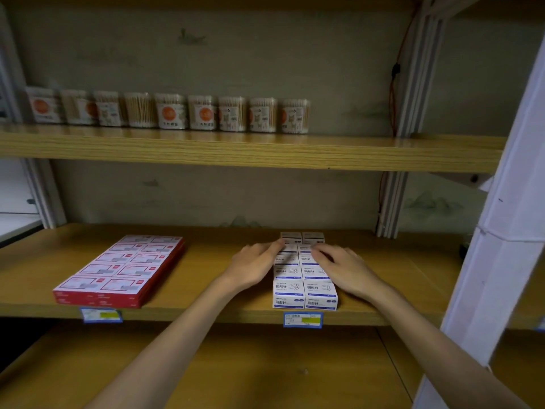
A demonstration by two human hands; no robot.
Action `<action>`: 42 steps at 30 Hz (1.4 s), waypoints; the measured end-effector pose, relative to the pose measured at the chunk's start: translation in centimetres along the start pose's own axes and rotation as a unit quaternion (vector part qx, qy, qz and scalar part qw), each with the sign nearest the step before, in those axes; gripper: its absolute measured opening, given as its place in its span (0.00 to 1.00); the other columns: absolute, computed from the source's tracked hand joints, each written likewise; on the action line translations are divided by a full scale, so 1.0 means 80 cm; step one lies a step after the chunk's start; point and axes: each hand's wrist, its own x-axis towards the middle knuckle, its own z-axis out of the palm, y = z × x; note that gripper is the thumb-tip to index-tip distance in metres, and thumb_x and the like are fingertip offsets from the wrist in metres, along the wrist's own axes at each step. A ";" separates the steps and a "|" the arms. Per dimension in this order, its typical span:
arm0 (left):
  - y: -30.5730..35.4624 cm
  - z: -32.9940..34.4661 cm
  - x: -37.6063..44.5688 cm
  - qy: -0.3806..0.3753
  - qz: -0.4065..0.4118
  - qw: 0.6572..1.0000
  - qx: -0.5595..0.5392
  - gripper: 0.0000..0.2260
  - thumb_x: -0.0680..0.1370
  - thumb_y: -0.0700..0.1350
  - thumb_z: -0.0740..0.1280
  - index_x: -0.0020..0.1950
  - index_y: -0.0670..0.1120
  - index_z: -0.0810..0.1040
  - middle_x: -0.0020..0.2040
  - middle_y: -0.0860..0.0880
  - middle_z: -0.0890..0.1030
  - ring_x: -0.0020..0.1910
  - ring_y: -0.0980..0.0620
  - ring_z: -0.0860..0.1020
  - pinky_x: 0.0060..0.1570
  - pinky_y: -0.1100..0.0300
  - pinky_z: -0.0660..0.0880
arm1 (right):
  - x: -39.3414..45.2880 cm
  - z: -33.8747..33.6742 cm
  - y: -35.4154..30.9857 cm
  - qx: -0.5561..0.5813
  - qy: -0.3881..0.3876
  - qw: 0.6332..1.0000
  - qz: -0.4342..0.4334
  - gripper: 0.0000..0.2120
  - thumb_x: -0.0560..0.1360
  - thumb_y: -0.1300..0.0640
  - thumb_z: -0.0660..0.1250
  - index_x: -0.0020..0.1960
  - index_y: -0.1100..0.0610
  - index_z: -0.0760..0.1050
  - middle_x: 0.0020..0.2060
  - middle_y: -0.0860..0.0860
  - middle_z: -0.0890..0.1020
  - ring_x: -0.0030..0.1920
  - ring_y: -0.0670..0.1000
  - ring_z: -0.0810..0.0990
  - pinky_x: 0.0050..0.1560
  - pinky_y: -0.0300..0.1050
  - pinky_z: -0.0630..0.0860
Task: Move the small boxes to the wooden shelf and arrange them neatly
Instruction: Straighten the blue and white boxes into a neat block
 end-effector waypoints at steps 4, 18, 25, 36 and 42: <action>-0.006 0.003 0.002 0.011 0.007 1.000 0.005 0.26 0.83 0.65 0.47 0.75 0.57 0.68 0.74 0.53 0.72 0.74 0.47 0.68 0.74 0.42 0.61 | 0.003 0.004 0.008 0.010 0.010 1.000 -0.007 0.24 0.82 0.35 0.51 0.73 0.42 0.69 0.68 0.45 0.76 0.70 0.52 0.71 0.69 0.56 0.69; 0.006 -0.010 0.025 0.035 -0.028 0.997 -0.062 0.28 0.82 0.67 0.48 0.77 0.55 0.65 0.76 0.49 0.69 0.74 0.45 0.67 0.71 0.49 0.62 | 0.034 -0.014 0.011 0.068 0.068 0.995 0.032 0.23 0.83 0.40 0.52 0.75 0.46 0.67 0.71 0.51 0.75 0.71 0.56 0.72 0.68 0.52 0.68; 0.020 -0.001 0.054 -0.043 -0.106 0.992 -0.056 0.40 0.73 0.77 0.45 0.76 0.55 0.67 0.76 0.47 0.69 0.73 0.43 0.68 0.74 0.40 0.58 | 0.064 -0.003 0.007 0.034 -0.023 0.997 0.067 0.32 0.80 0.31 0.47 0.58 0.52 0.80 0.56 0.52 0.84 0.58 0.55 0.81 0.64 0.57 0.74; 0.008 -0.003 0.039 -0.008 -0.084 0.996 -0.014 0.38 0.75 0.76 0.42 0.75 0.56 0.69 0.75 0.47 0.71 0.73 0.42 0.68 0.73 0.40 0.60 | 0.050 -0.008 0.000 0.058 -0.025 0.998 0.020 0.24 0.83 0.38 0.51 0.58 0.48 0.81 0.55 0.47 0.84 0.57 0.51 0.81 0.63 0.52 0.74; 0.003 -0.002 0.034 -0.004 -0.064 0.998 -0.008 0.37 0.76 0.75 0.42 0.74 0.58 0.70 0.75 0.49 0.71 0.73 0.43 0.68 0.74 0.40 0.59 | 0.038 -0.008 -0.006 0.071 -0.023 0.997 0.001 0.21 0.84 0.41 0.52 0.64 0.49 0.79 0.58 0.48 0.84 0.56 0.48 0.80 0.57 0.45 0.72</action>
